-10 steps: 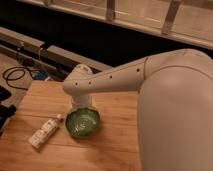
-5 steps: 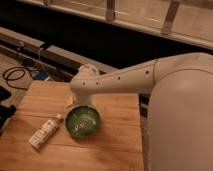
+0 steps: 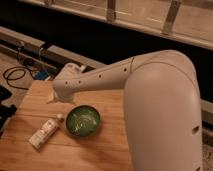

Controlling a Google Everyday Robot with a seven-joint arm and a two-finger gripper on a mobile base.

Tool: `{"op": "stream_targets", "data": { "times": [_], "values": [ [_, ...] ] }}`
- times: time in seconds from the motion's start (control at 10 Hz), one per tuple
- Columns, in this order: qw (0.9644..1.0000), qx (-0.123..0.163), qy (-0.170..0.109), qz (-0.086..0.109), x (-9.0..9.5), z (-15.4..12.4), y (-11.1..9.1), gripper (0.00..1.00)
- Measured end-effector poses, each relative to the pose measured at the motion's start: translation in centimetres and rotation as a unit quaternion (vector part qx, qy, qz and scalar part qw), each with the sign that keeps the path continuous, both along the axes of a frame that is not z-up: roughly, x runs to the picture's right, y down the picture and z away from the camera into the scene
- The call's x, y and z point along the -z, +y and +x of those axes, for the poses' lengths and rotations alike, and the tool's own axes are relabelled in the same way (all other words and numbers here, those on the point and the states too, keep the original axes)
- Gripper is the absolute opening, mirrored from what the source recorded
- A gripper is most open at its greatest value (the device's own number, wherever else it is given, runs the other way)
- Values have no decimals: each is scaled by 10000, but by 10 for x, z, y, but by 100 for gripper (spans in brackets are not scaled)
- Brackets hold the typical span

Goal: Place the bottle in the ceramic bowl

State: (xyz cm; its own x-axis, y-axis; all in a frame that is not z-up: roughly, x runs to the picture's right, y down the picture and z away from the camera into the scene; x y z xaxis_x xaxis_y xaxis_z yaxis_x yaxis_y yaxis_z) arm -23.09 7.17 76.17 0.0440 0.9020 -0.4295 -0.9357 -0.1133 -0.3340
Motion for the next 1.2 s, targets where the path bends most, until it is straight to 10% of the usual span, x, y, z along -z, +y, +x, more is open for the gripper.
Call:
{"op": "stream_targets", "data": {
  "times": [0.6,1.2],
  "values": [
    [9974,610,367,-147,-4,32,6,80],
    [9820,1866,-263,101,49,-31,38,80]
  ]
}}
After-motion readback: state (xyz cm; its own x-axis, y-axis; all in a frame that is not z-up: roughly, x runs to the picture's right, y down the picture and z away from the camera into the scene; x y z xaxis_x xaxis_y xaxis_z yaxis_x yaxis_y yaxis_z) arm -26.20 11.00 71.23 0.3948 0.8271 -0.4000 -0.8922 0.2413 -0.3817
